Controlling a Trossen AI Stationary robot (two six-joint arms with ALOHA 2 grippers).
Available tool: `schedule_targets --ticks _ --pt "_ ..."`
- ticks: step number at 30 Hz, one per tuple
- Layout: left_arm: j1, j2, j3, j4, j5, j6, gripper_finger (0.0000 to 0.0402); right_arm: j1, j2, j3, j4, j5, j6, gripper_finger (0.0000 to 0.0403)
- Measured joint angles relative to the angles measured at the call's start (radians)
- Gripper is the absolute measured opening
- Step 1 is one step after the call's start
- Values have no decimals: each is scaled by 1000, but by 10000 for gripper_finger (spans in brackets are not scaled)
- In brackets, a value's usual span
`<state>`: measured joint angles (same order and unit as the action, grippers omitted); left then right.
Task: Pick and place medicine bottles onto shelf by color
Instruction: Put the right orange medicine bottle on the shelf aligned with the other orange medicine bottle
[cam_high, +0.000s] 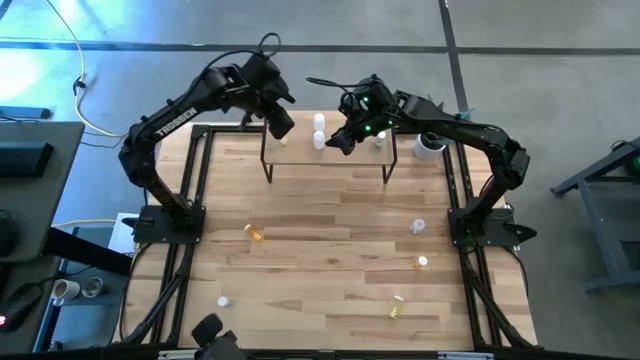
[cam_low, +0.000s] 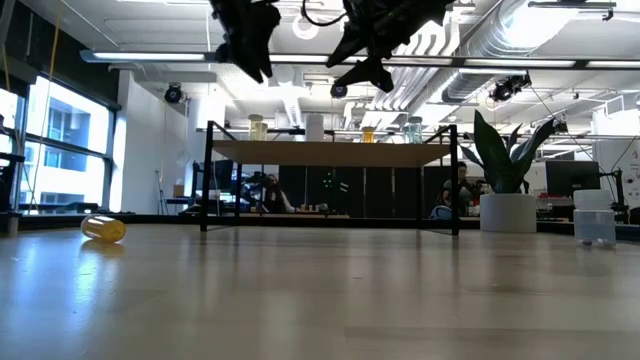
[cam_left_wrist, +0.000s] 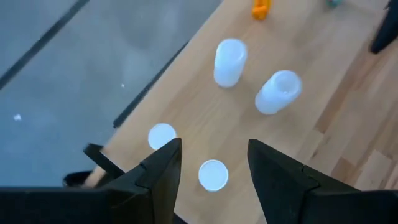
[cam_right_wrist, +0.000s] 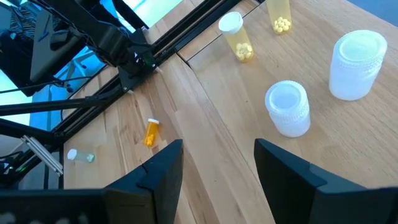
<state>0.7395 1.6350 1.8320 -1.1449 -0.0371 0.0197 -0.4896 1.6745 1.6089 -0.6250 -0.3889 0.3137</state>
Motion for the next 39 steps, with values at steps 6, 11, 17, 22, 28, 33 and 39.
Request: schedule_targets --ticks 6,11,17,22,28,33,39 --pt "-2 -57 -6 -19 48 30 175 7 0 0 0 -5 30 188" --pt "-18 -131 -117 -3 74 17 175 27 0 0 0 -9 52 188" --pt "-80 -244 -316 113 75 -31 174 57 -34 0 -4 -9 68 188" --pt "-152 -350 -437 205 78 -98 174 88 -85 0 1 50 35 188" --pt "-249 -455 -532 292 81 -158 174 113 -154 0 -14 132 7 188" --pt "-313 -514 -580 332 74 -176 174 126 -223 0 -83 206 -4 188" --pt "-366 -542 -596 388 70 -180 174 156 -299 0 -262 299 41 188"
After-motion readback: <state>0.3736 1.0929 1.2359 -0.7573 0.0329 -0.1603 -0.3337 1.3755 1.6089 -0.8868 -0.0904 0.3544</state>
